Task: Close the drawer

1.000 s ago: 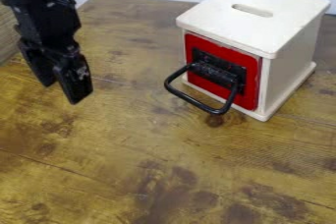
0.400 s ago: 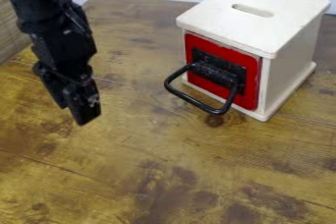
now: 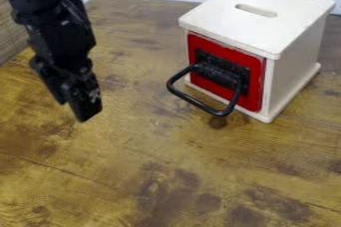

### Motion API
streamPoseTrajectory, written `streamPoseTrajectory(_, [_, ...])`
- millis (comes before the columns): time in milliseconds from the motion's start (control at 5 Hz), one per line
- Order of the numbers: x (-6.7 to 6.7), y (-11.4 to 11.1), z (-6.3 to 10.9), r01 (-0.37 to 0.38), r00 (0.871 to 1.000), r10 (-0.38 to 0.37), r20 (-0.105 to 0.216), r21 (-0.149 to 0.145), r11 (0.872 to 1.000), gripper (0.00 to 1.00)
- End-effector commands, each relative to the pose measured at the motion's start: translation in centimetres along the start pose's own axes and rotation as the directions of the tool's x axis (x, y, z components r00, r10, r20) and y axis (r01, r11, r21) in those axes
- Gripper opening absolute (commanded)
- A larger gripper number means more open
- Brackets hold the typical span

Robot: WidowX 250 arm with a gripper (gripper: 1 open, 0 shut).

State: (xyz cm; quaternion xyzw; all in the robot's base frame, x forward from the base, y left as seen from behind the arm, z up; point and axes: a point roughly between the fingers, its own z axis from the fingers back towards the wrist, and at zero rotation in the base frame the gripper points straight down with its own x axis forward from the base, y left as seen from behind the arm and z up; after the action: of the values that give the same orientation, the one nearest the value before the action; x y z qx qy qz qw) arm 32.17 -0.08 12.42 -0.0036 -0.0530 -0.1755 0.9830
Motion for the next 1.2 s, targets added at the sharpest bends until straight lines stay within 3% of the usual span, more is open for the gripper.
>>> streamPoseTrajectory(0, [0.2,-0.1,1.7,-0.016,0.997,0.014,0.080,0.022,1.000,1.00])
streamPoseTrajectory(200, [0.1,0.2,1.4,-0.056,0.996,0.055,0.076,0.019,0.998,0.00])
streamPoseTrajectory(400, [0.6,1.2,1.3,-0.034,0.997,0.033,0.067,0.011,0.999,1.00])
streamPoseTrajectory(600, [1.0,2.1,1.4,-0.017,0.998,0.017,0.052,0.002,1.000,0.00])
streamPoseTrajectory(800, [1.3,1.2,1.7,-0.083,0.995,0.082,0.051,0.017,0.996,0.00])
streamPoseTrajectory(1000, [1.5,0.0,2.2,-0.153,0.987,0.151,0.059,0.031,0.988,1.00])
